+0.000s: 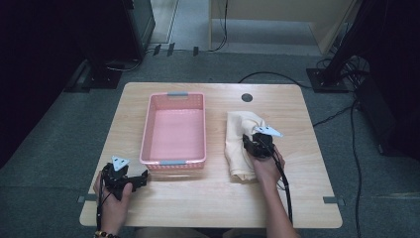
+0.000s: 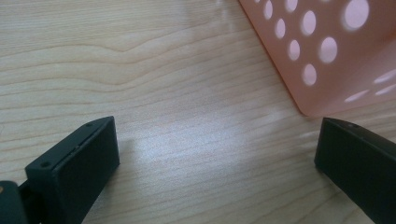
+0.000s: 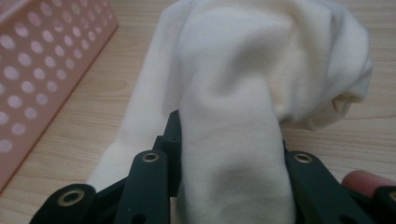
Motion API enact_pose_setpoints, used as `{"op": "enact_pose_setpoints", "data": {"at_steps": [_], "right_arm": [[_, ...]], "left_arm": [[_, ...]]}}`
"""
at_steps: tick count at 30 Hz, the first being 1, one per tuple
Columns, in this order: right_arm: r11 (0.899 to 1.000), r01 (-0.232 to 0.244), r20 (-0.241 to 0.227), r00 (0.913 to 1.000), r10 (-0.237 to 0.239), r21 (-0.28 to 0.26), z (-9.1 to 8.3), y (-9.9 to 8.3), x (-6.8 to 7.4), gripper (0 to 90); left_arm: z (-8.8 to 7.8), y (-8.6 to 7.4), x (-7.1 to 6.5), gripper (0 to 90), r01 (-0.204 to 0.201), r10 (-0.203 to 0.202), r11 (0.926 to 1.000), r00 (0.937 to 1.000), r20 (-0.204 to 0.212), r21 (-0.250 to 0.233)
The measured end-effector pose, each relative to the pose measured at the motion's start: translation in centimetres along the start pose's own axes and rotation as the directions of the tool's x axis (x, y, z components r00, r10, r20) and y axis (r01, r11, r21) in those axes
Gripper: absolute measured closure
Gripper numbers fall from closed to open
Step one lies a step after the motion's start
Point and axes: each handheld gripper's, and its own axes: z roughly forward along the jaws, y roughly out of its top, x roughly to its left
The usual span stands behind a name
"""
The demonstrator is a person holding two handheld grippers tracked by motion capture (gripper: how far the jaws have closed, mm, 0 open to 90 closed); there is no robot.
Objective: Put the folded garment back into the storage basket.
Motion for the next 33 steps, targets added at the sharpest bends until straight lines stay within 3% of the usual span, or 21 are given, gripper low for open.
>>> {"op": "enact_pose_setpoints", "data": {"at_steps": [14, 20, 28, 33], "right_arm": [[0.999, -0.025, -0.012, 0.9996, 0.025, -0.047, -2.3, 2.7, 1.3, 65.6], [0.998, -0.032, -0.026, 0.9992, 0.031, -0.048, -2.9, 4.0, 1.9, 65.5], [0.996, -0.08, -0.055, 0.9955, 0.077, -0.047, -3.7, 6.2, 2.7, 65.3], [0.996, -0.076, -0.064, 0.9953, 0.073, -0.049, -4.0, 7.0, 3.2, 65.2]], "left_arm": [[0.0, 0.0, 0.0, 0.0, 0.0, 0.0, 1.0, 1.0, 0.001, 0.0], [0.0, 0.0, 0.0, 0.0, 0.001, -0.001, 1.0, 1.0, 0.0, 0.0], [0.0, -0.1, 0.0, 0.0, 0.007, -0.007, 1.0, 1.0, -0.005, -0.002], [-0.1, -0.2, 0.1, 0.0, 0.016, -0.016, 0.9999, 0.9998, -0.013, -0.003]]}}
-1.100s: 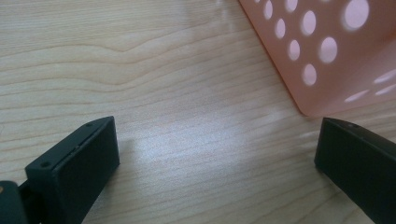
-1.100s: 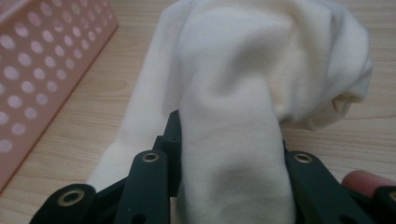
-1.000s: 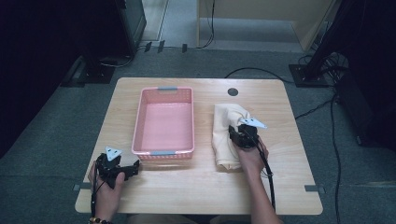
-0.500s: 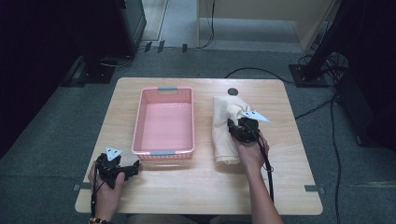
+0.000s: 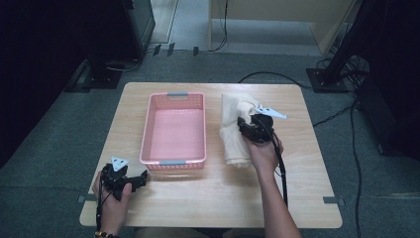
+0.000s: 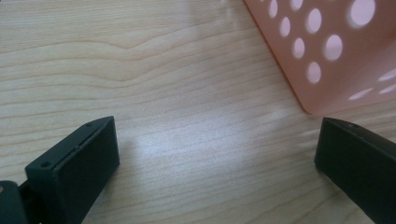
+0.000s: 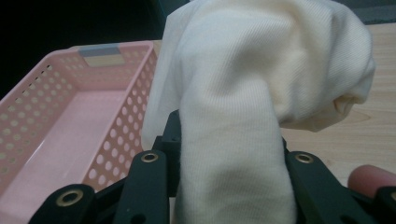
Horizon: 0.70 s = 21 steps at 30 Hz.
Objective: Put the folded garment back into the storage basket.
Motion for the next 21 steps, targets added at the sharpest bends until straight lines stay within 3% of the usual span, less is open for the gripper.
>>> {"op": "enact_pose_setpoints", "data": {"at_steps": [21], "right_arm": [[1.0, -0.009, -0.046, 0.9989, 0.008, -0.026, -0.2, 3.2, 3.7, 65.0]], "left_arm": [[-0.2, -0.2, 0.1, 0.0, 0.025, -0.025, 0.9997, 0.9994, -0.026, 0.0]]}}
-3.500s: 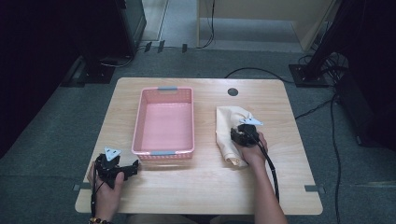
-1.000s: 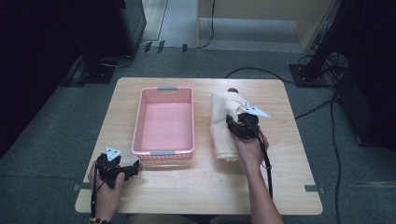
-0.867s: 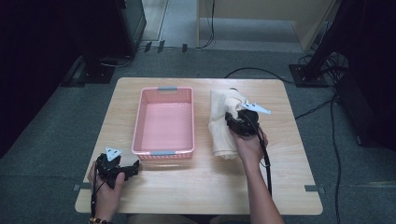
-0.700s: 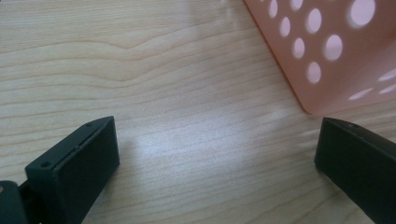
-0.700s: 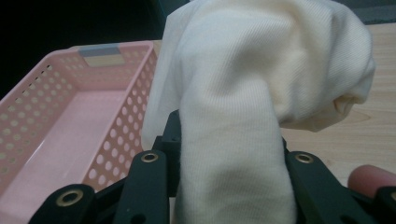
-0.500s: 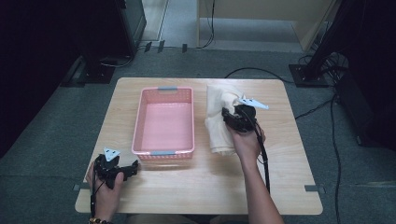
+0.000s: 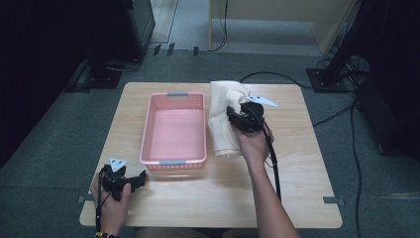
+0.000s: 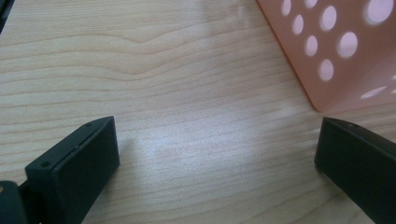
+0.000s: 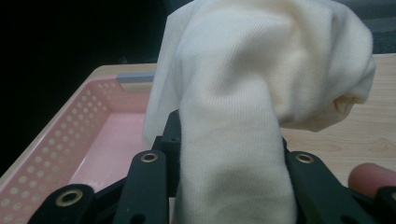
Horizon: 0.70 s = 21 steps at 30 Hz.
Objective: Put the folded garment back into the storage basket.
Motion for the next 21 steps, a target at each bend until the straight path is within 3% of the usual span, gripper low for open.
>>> {"op": "enact_pose_setpoints", "data": {"at_steps": [21], "right_arm": [[1.0, 0.002, -0.06, 0.9982, -0.001, 0.027, 2.2, 0.5, 3.7, 64.7]], "left_arm": [[0.0, 0.0, 0.0, 0.0, 0.005, -0.005, 1.0, 1.0, -0.003, 0.0]]}}
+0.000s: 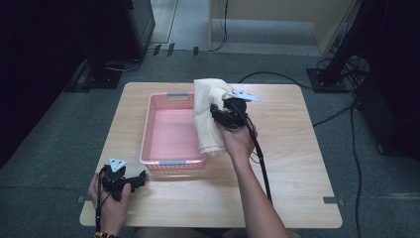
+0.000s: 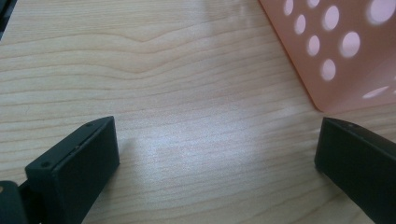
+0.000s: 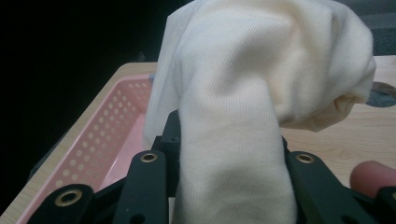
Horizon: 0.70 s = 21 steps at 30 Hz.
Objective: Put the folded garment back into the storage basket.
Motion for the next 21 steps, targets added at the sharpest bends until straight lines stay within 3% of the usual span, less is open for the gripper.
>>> {"op": "enact_pose_setpoints", "data": {"at_steps": [21], "right_arm": [[0.999, -0.011, -0.018, 0.9998, 0.012, 0.034, 3.6, -0.9, 3.3, 64.8]], "left_arm": [[0.0, 0.0, 0.0, 0.0, -0.003, 0.003, 1.0, 1.0, -0.001, 0.001]]}}
